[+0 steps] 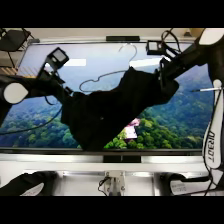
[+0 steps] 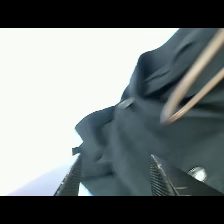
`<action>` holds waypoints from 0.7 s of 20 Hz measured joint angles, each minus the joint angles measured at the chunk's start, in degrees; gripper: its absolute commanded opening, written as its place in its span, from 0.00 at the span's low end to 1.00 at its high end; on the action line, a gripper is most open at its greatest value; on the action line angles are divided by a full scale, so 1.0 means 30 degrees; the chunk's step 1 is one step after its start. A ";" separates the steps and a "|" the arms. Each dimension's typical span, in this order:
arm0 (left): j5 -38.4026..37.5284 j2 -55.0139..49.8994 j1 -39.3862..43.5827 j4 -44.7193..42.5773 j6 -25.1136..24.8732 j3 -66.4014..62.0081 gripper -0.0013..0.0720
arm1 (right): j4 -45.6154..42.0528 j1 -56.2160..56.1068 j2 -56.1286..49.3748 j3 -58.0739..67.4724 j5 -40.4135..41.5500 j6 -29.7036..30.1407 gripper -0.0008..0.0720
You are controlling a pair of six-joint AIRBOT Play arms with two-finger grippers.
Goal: Fold the shirts.
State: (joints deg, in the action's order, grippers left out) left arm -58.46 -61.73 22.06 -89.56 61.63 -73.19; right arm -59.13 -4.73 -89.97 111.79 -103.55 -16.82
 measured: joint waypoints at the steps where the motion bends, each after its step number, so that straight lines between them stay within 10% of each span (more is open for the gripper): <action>1: -0.0291 0.0080 -0.0612 0.0000 -0.0109 -0.0007 0.73 | 0.0029 0.0000 0.0015 0.0000 -0.0073 -0.0182 0.08; 10: -0.0539 -0.2834 -0.5078 0.6309 0.4087 0.0736 0.60 | -0.0546 -0.0051 0.0066 0.0000 -0.0321 -0.3840 0.08; 14: 0.1647 -0.6812 -0.4371 0.9959 0.4991 0.0277 0.86 | -0.0729 -0.0051 0.0066 0.0000 -0.0372 -0.5843 0.08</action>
State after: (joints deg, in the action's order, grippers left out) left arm -53.52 -82.17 8.95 -59.68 76.60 -72.36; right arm -61.32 -4.89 -89.78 111.79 -104.66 -34.35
